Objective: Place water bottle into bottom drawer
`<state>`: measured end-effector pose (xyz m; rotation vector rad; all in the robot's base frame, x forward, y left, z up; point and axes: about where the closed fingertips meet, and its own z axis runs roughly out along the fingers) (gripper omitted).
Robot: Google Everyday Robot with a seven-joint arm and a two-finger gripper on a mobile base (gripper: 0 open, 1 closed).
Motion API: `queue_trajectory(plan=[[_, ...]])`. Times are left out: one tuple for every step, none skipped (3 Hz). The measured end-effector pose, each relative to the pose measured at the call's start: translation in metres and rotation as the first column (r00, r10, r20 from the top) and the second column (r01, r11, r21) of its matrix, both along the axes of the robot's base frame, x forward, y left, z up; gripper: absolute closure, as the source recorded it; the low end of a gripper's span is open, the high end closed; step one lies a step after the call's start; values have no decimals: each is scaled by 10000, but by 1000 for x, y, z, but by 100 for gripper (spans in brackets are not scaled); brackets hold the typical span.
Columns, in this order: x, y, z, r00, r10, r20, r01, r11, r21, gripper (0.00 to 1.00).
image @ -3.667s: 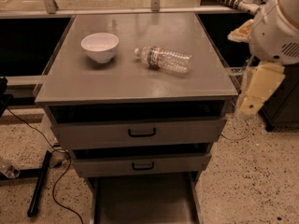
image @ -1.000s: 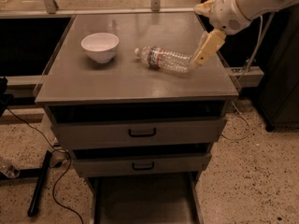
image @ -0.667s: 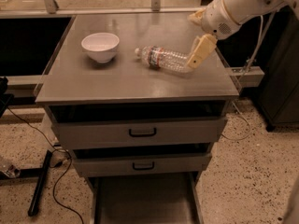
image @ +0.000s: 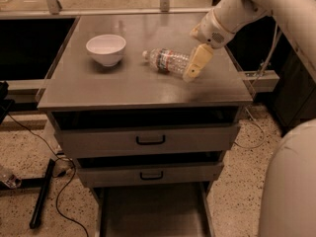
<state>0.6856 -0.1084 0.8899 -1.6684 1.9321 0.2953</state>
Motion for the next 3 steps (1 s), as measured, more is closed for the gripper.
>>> queue_trajectory(plan=[[16,-1,-5,9993,-368,59,370,9985,-405,0],[27,-2,-13,9982,-600,47,601,9962,-634,0],[30,-1,-22,9969,-777,-148,767,9951,-626,0]])
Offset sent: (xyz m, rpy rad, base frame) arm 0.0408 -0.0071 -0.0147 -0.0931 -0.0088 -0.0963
